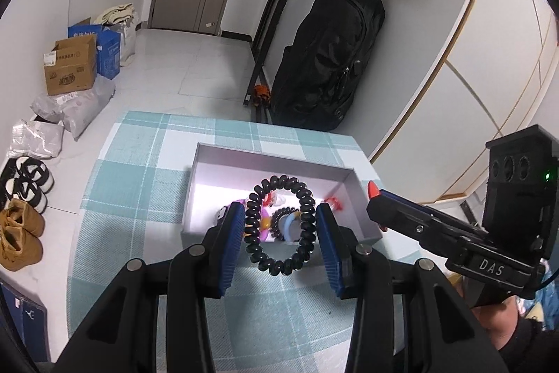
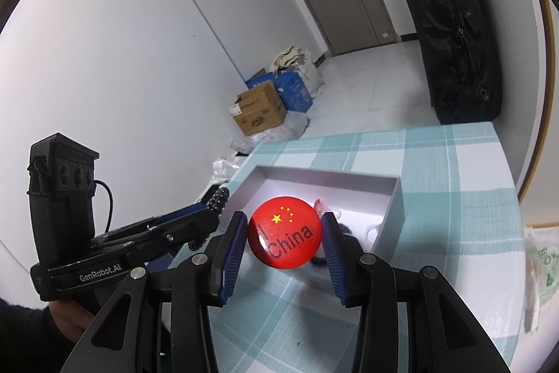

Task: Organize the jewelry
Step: 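Carry the bracelet into the box with the left tool while the right tool carries the badge there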

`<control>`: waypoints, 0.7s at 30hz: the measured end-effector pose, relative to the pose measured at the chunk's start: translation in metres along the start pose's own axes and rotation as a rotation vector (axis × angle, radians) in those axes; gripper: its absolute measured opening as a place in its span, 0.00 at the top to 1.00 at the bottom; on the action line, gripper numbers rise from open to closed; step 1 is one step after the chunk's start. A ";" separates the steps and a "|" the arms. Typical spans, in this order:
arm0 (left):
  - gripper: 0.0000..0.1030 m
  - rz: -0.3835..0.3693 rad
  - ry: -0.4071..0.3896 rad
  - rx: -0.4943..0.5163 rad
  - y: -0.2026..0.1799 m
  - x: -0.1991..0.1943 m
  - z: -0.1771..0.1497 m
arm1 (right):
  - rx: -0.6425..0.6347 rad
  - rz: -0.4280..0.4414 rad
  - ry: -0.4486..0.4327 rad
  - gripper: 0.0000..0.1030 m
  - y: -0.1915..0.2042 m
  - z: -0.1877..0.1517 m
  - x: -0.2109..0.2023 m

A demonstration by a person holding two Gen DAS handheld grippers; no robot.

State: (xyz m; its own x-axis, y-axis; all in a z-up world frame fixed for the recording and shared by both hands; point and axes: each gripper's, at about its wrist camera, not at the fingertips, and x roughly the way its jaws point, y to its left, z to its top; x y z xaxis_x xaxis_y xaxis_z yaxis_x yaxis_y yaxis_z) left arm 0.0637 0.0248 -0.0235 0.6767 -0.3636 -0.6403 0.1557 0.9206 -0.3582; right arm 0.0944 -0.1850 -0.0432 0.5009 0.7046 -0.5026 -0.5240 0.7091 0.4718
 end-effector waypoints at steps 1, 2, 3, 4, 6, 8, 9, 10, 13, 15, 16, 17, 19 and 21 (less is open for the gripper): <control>0.65 -0.008 0.000 -0.007 0.000 0.001 0.002 | 0.003 0.001 -0.002 0.59 -0.001 0.002 0.000; 0.65 -0.013 0.000 -0.012 0.001 0.003 0.004 | 0.006 0.003 -0.005 0.59 -0.002 0.003 0.000; 0.65 -0.016 -0.001 -0.015 0.001 0.004 0.005 | 0.009 0.005 -0.006 0.59 -0.003 0.005 0.001; 0.65 -0.022 -0.001 -0.018 0.001 0.006 0.007 | 0.011 0.007 -0.006 0.59 -0.005 0.007 0.002; 0.65 -0.030 0.002 -0.028 0.003 0.011 0.011 | 0.014 0.010 -0.003 0.59 -0.007 0.010 0.005; 0.65 -0.034 0.005 -0.035 0.004 0.015 0.015 | 0.017 0.013 0.000 0.59 -0.009 0.013 0.007; 0.65 -0.034 0.006 -0.039 0.005 0.016 0.016 | 0.019 0.016 0.002 0.59 -0.010 0.014 0.008; 0.65 -0.035 0.008 -0.044 0.006 0.018 0.017 | 0.020 0.015 0.003 0.59 -0.011 0.015 0.009; 0.65 -0.036 0.016 -0.062 0.010 0.022 0.021 | 0.026 0.024 0.016 0.59 -0.015 0.019 0.012; 0.65 -0.034 0.022 -0.058 0.009 0.025 0.023 | 0.023 0.026 0.017 0.59 -0.016 0.020 0.014; 0.65 -0.030 0.024 -0.052 0.009 0.026 0.023 | 0.024 0.031 0.019 0.59 -0.017 0.021 0.015; 0.65 -0.032 0.026 -0.049 0.008 0.027 0.024 | 0.025 0.030 0.021 0.59 -0.018 0.022 0.017; 0.65 -0.033 0.038 -0.047 0.007 0.030 0.024 | 0.028 0.032 0.025 0.59 -0.020 0.023 0.019; 0.65 -0.027 0.050 -0.045 0.007 0.034 0.024 | 0.028 0.028 0.029 0.59 -0.022 0.024 0.022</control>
State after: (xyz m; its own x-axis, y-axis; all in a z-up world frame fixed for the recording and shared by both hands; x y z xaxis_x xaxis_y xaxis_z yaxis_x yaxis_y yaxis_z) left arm 0.1056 0.0226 -0.0317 0.6358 -0.3955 -0.6628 0.1400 0.9036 -0.4049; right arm 0.1333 -0.1844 -0.0466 0.4659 0.7232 -0.5098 -0.5178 0.6900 0.5057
